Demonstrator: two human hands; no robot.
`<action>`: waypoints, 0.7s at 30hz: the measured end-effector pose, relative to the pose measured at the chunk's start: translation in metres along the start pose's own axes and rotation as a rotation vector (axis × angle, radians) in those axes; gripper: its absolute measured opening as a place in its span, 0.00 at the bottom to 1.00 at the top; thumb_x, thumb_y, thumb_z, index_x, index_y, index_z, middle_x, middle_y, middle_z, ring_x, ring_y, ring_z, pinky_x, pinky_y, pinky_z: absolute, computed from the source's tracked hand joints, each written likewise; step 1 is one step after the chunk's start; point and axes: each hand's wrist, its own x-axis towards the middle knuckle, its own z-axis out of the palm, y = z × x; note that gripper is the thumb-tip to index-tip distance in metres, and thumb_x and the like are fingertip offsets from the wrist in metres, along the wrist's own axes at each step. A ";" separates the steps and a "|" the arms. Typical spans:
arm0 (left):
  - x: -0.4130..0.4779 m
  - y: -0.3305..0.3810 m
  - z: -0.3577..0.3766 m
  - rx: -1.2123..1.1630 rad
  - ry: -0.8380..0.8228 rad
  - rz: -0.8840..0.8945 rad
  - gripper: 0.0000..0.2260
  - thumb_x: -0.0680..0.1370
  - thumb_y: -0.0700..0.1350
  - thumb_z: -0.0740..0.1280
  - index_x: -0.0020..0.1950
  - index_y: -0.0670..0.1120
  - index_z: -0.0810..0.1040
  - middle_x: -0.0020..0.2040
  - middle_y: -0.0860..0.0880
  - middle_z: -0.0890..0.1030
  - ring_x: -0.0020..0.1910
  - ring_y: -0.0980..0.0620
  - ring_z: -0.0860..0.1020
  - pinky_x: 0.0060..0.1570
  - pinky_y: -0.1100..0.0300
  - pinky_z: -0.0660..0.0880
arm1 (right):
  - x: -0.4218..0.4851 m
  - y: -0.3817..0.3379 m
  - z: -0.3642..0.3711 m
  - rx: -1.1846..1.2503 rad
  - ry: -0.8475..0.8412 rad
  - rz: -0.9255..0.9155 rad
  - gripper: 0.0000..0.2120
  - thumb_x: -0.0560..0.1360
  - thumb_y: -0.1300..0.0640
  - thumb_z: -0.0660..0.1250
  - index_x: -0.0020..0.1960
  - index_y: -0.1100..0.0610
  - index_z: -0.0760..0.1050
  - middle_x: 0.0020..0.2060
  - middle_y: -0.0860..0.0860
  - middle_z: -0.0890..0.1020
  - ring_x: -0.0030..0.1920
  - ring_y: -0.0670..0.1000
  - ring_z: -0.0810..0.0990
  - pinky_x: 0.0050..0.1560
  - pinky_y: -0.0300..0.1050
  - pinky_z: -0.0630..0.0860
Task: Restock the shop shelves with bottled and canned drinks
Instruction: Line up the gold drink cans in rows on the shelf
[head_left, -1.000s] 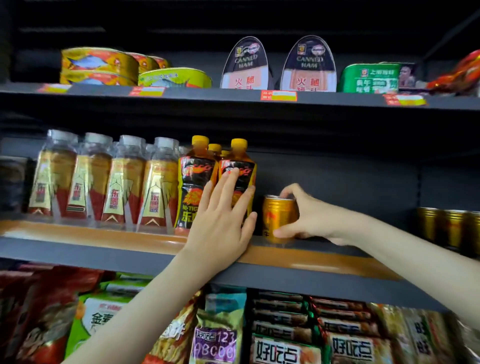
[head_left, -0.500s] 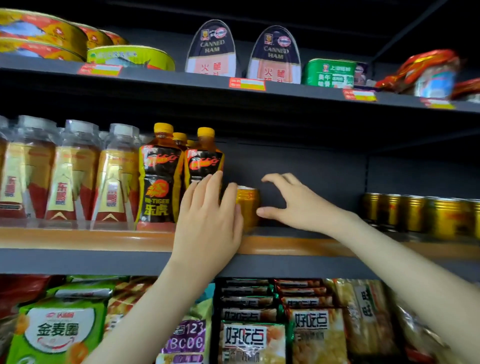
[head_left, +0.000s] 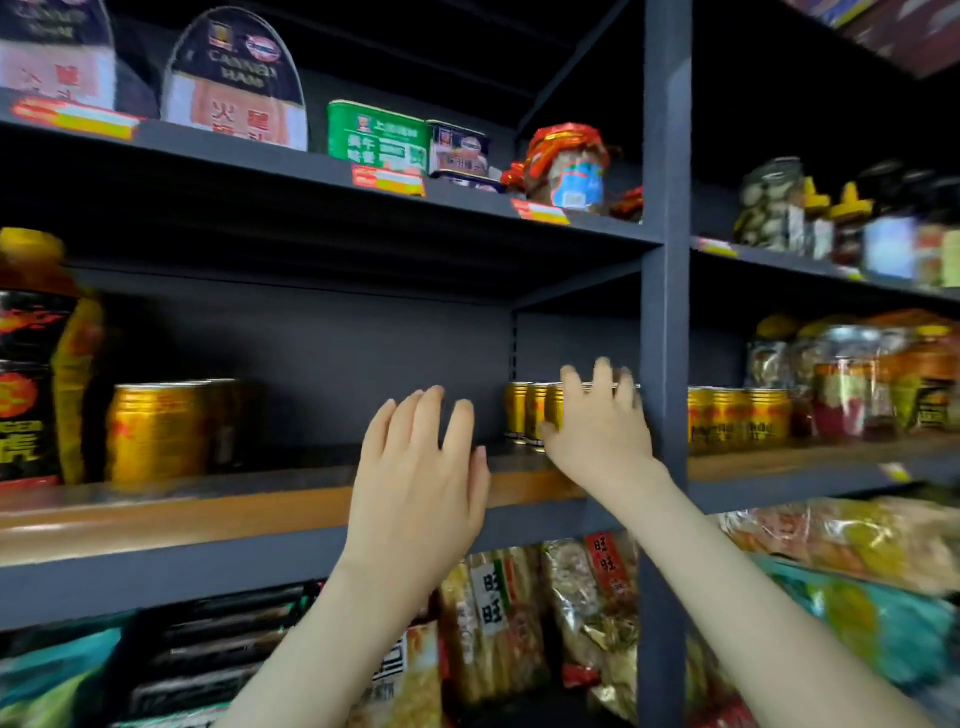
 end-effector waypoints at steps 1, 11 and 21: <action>0.003 0.008 0.006 0.008 0.001 -0.002 0.19 0.78 0.50 0.56 0.59 0.39 0.78 0.59 0.37 0.79 0.58 0.38 0.78 0.61 0.45 0.72 | 0.003 0.004 0.001 0.001 -0.032 0.003 0.32 0.80 0.44 0.59 0.78 0.54 0.50 0.78 0.60 0.48 0.76 0.66 0.46 0.75 0.59 0.51; 0.012 0.032 0.027 0.164 -0.081 -0.095 0.22 0.78 0.53 0.55 0.60 0.38 0.77 0.60 0.35 0.78 0.60 0.36 0.76 0.62 0.42 0.71 | 0.001 0.015 0.023 0.099 0.034 -0.109 0.29 0.83 0.45 0.48 0.77 0.61 0.55 0.76 0.58 0.56 0.76 0.68 0.45 0.74 0.62 0.54; -0.019 0.023 0.017 0.138 -0.065 0.088 0.25 0.79 0.57 0.55 0.56 0.38 0.79 0.43 0.42 0.79 0.43 0.41 0.78 0.50 0.48 0.74 | 0.000 0.009 0.020 0.377 0.227 -0.200 0.20 0.78 0.53 0.67 0.65 0.57 0.64 0.65 0.56 0.61 0.64 0.56 0.67 0.54 0.42 0.75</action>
